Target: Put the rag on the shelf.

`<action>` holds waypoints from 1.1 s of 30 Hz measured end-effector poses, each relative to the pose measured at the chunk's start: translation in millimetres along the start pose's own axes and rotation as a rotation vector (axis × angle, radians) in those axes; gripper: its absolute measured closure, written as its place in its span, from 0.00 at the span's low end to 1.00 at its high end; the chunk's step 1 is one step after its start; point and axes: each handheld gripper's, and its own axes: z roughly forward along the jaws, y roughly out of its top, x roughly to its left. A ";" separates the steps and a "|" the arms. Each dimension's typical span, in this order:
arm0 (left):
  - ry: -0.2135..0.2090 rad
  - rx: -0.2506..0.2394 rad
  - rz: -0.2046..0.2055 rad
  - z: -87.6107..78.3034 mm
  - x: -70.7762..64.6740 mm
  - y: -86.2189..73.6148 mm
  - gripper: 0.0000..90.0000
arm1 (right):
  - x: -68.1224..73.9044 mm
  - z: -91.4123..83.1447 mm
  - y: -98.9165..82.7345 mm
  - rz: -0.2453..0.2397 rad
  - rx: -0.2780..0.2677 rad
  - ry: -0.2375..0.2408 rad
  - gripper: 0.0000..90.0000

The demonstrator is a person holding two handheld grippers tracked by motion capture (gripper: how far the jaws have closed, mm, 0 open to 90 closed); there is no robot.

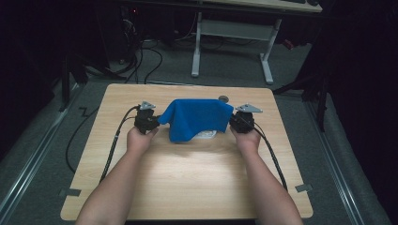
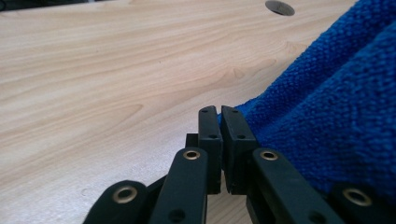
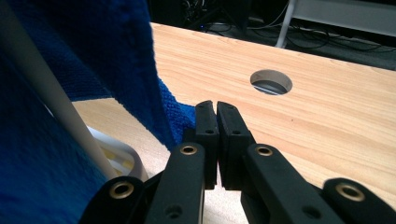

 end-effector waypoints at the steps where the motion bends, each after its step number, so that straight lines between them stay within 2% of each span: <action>1: -0.002 0.004 -0.002 0.8 -0.3 -0.5 0.97 | -0.6 -0.1 -1.5 0.004 0.002 0.000 0.98; 7: 0.002 -0.002 -0.004 3.1 -2.2 -2.1 0.94 | -3.2 -1.8 -4.6 0.009 0.018 0.003 0.98; 10: 0.021 -0.007 -0.018 1.7 -0.6 -2.3 0.83 | -2.2 -3.7 -2.8 0.010 0.011 0.006 0.95; 11: 0.027 -0.011 -0.024 0.8 0.5 -2.5 0.78 | -2.5 -4.7 -1.8 0.003 0.006 0.004 0.89; 14: 0.032 -0.012 -0.042 -3.4 4.8 -2.6 0.73 | -4.5 -7.0 -0.8 0.009 0.007 0.002 0.85; 20: 0.062 -0.043 -0.026 -15.5 7.9 0.5 0.69 | -10.7 -14.2 4.1 0.022 -0.014 -0.010 0.79; 31: 0.103 -0.093 -0.024 -37.0 12.1 13.2 0.67 | -16.0 -26.3 16.2 0.021 -0.053 -0.023 0.77; 33: 0.117 -0.127 -0.027 -44.4 12.8 17.5 0.67 | -18.0 -28.9 19.5 0.027 -0.057 -0.022 0.75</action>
